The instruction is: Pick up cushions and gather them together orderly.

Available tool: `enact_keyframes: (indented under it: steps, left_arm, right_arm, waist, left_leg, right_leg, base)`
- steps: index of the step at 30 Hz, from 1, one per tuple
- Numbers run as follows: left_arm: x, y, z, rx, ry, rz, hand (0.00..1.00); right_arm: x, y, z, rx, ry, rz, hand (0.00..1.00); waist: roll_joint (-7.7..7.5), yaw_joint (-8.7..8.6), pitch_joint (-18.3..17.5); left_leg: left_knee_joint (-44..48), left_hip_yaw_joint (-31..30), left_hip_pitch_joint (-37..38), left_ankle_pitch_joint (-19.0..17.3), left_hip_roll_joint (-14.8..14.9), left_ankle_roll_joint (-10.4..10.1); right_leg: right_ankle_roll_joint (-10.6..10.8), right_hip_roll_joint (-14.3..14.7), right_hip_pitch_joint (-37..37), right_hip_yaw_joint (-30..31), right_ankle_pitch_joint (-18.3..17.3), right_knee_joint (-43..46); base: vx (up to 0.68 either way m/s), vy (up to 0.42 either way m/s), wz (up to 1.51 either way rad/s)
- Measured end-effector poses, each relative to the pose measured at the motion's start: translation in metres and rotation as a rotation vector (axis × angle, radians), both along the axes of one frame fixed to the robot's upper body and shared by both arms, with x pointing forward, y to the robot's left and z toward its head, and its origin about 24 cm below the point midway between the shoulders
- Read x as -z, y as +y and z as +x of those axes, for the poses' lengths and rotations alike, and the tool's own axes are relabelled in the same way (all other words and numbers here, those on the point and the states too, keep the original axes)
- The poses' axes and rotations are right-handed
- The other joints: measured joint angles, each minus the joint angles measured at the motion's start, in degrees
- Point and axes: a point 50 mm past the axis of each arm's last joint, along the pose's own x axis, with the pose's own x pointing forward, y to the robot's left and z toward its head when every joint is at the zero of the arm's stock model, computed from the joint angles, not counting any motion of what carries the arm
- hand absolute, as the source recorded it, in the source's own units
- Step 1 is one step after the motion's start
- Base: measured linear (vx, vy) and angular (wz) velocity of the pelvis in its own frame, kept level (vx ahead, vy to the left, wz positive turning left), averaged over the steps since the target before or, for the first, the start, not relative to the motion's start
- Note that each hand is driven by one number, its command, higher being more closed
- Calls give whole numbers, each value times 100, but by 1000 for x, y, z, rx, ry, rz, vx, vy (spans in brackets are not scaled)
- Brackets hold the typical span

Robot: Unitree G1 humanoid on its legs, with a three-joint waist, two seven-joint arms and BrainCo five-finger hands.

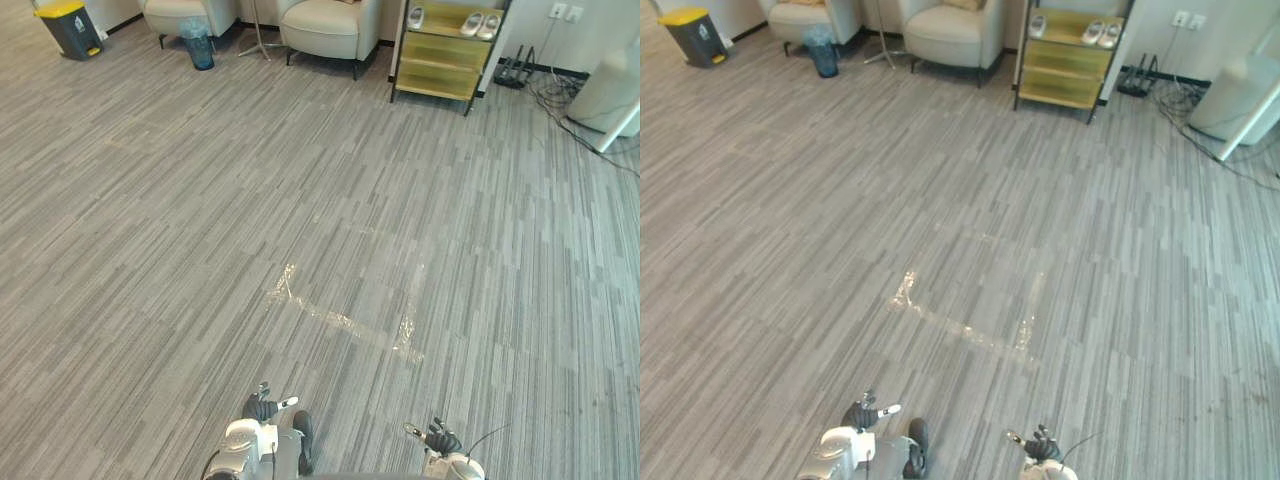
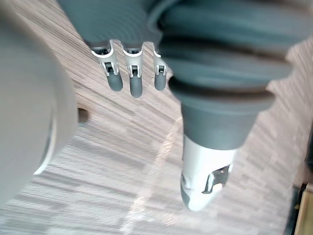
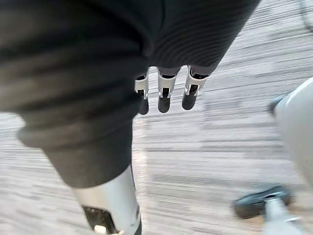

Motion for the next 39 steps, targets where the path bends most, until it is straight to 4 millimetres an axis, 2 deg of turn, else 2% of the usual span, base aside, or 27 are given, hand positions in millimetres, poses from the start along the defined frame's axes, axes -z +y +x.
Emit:
enact_keyframes:
  steps: [1, 2, 4, 6, 8, 9, 10, 11, 12, 14, 15, 16, 17, 18, 19, 21, 24, 25, 26, 27, 28, 29, 30, 32, 34, 36, 39]
  left_arm:
    - [2, 4, -4, 29, 20, 20, 0]
    - [3, 7, -4, 34, 34, 32, 0]
    - [5, 9, -10, 30, 59, 38, 0]
    - [6, 11, -12, 28, 67, 42, 0]
    - [7, 10, -15, 28, 75, 37, 0]
    - [8, 11, -19, 27, 84, 37, 0]
    - [8, 13, -19, 22, 83, 41, 0]
    - [8, 11, -19, 12, 85, 34, 0]
    - [9, 7, -20, 2, 86, 18, 0]
    - [11, 0, -25, -20, 99, -8, 0]
    - [11, 0, -25, -28, 97, -11, 0]
    - [10, -1, -22, -45, 86, -19, 0]
    - [7, -1, -15, -71, 55, -29, 0]
    - [6, 0, -14, -73, 47, -29, 0]
    - [5, 0, -13, -73, 37, -30, 0]
    - [2, -2, -7, -68, 10, -33, 0]
    - [0, -6, -2, -46, -6, -35, 0]
    - [0, -8, -1, -35, -6, -36, 0]
    - [0, -8, -1, -34, -7, -36, 0]
    - [0, -8, -1, -35, -5, -36, 0]
    - [1, -3, -2, -24, 2, -18, 0]
    - [1, -2, -1, -21, 2, -17, 0]
    - [0, -1, 1, -20, 1, -14, 0]
    - [1, -1, 1, -20, 7, -14, 0]
    - [4, 0, -5, -7, 34, -8, 0]
    - [5, 4, -8, 24, 47, 16, 0]
    - [7, 13, -15, 46, 80, 47, 0]
  right_arm:
    - [1, 4, -1, -5, 4, 15, 0]
    - [2, 4, -4, -6, 10, 18, 0]
    - [1, -2, -5, -5, 6, 0, 0]
    - [-1, -6, -4, -8, -1, -8, 0]
    - [-2, -8, -1, -8, -11, -12, 0]
    - [-2, -8, -1, -8, -11, -12, 0]
    - [-1, -8, -4, -7, -5, -10, 0]
    - [-2, -12, -3, 2, -8, -18, 0]
    - [-2, -15, -2, 2, -7, -25, 0]
    - [-3, -18, -1, 25, -13, -24, 0]
    - [-3, -18, -1, 27, -13, -23, 0]
    - [-3, -17, -2, 22, -14, -19, 0]
    - [-3, -14, -2, -4, -16, -19, 0]
    - [-3, -13, -1, -14, -16, -19, 0]
    - [-3, -10, 2, -31, -20, -15, 0]
    - [-1, -7, -2, -15, -11, -1, 0]
    - [-1, -7, -1, 1, -14, 2, 0]
    - [-1, -8, -3, 3, -10, 0, 0]
    - [-1, -8, -3, 5, -9, -2, 0]
    - [-1, -8, -4, 4, 0, -7, 0]
    - [1, -2, -4, -1, 2, 7, 0]
    - [1, 0, -4, 0, 4, 10, 0]
    - [2, 2, -7, 1, 14, 17, 0]
    - [2, 1, -6, -5, 13, 12, 0]
    - [1, 1, -3, -14, -1, 18, 0]
    - [1, 1, -2, -18, -1, 18, 0]
    - [2, 1, -7, -46, 18, 11, 0]
  waist:
    - [-48, -12, 47]
    - [-102, -44, 71]
    - [32, -109, 75]
    - [75, -187, 66]
    - [94, -275, 78]
    - [65, -296, 64]
    - [-8, -297, 62]
    - [85, -310, 109]
    - [237, -256, 103]
    - [399, -273, 49]
    - [412, -276, 41]
    - [461, -281, 43]
    - [477, -282, 58]
    - [435, -261, 87]
    - [432, -217, 109]
    - [366, -183, 134]
    - [347, -76, 135]
    - [362, -50, 126]
    - [361, -40, 127]
    - [300, 58, 97]
    - [161, 0, 2]
    - [122, -5, 6]
    - [38, 37, 35]
    - [47, 59, 18]
    - [96, 58, 6]
    - [103, 43, 23]
    - [72, -26, -1]
  left_leg:
    - [-310, -8, 539, -237, -98, -111]
    - [-577, 7, 1001, -272, -143, -81]
    - [-1009, 4, 1528, -279, 16, -87]
    - [-1171, -48, 1724, -279, 183, -88]
    - [-1223, -170, 1875, -328, 312, -169]
    - [-1277, -233, 1951, -420, 335, -311]
    - [-1278, -327, 2033, -558, 297, -450]
    - [-1283, -473, 2293, -773, 408, -578]
    - [-1164, -462, 2335, -766, 532, -563]
    - [-333, -623, 2049, -765, 752, -567]
    - [-102, -658, 1968, -755, 783, -584]
    - [996, -842, 1501, -647, 937, -768]
    - [2385, -1014, 851, -65, 1100, -938]
    - [2721, -1025, 699, 73, 1157, -958]
    - [3602, -913, 289, -20, 1293, -885]
    - [3604, -417, -147, -496, 1331, -767]
    - [1471, -155, -335, -594, 906, -662]
    - [149, -429, -301, -291, 616, -670]
    - [-116, -570, -301, 11, 530, -695]
    - [-475, -778, -116, 549, 316, -645]
    - [-494, -755, -122, 478, 119, -520]
    - [-443, -725, -133, 461, 96, -499]
    - [-212, -573, -131, 238, 35, -395]
    - [-144, -405, 75, 6, -15, -276]
    - [-444, -112, 642, -119, -46, -148]
    - [-761, -17, 1055, -178, -70, -105]
    - [-1115, 17, 1420, -181, -5, -116]
  right_leg:
    - [-158, -177, -483, -98, -44, 1220]
    - [-645, -324, -771, -364, -529, 1660]
    - [-965, -266, -1210, -1041, -1071, 1315]
    - [-978, -119, -1542, -1471, -1121, 243]
    - [-993, 47, -1785, -1490, -738, -1205]
    - [-982, 160, -1772, -1309, -153, -2268]
    - [-936, 156, -1770, -1151, 274, -2782]
    - [-1111, 294, -1673, -1056, 834, -2637]
    - [-1139, 381, -1683, -1088, 612, -2451]
    - [-1259, 516, -1580, -1210, 230, -2257]
    - [-1265, 544, -1538, -1225, 187, -2266]
    - [-1290, 640, -1329, -1288, 68, -2351]
    - [-1386, 742, -1026, -1362, -72, -2492]
    - [-1435, 756, -926, -1344, -108, -2539]
    - [-1524, 821, -560, -1350, -167, -2700]
    - [-1476, 764, 74, -1413, -197, -3043]
    - [-1319, 588, 398, -1299, -275, -3301]
    - [-1205, 521, 483, -1227, -345, -3368]
    - [-1155, 510, 507, -1187, -377, -3370]
    - [-1032, 452, 565, -987, -449, -3374]
    - [-920, 278, 555, -892, -520, -3399]
    - [-895, 237, 562, -890, -536, -3394]
    - [-848, 105, 652, -833, -562, -3364]
    - [-790, 9, 608, -641, -600, -2996]
    - [-669, -141, 92, -395, -664, -1509]
    - [-595, -310, -314, -609, -718, -478]
    - [-696, -337, -613, -1252, -1008, -456]
  base:
    - [453, 65, -20]
    - [446, 40, -16]
    - [395, -24, 2]
    - [390, -99, 29]
    - [401, -180, 47]
    - [343, -188, 44]
    - [531, -306, 49]
    - [531, -281, 20]
    - [524, -272, 8]
    - [360, -208, 4]
    - [388, -267, 14]
    - [374, -230, 20]
    - [380, -194, 19]
    - [397, -123, 17]
    - [400, -100, 11]
    - [389, -88, 4]
    - [309, 47, -19]
    - [333, 141, -20]
    - [434, 198, -45]
    - [399, 141, -30]
    - [330, 104, -25]
    - [384, 113, -5]
    - [351, 146, -31]
    - [348, 166, -44]
    - [254, 180, -51]
    - [207, 118, -37]
    - [159, 35, -9]
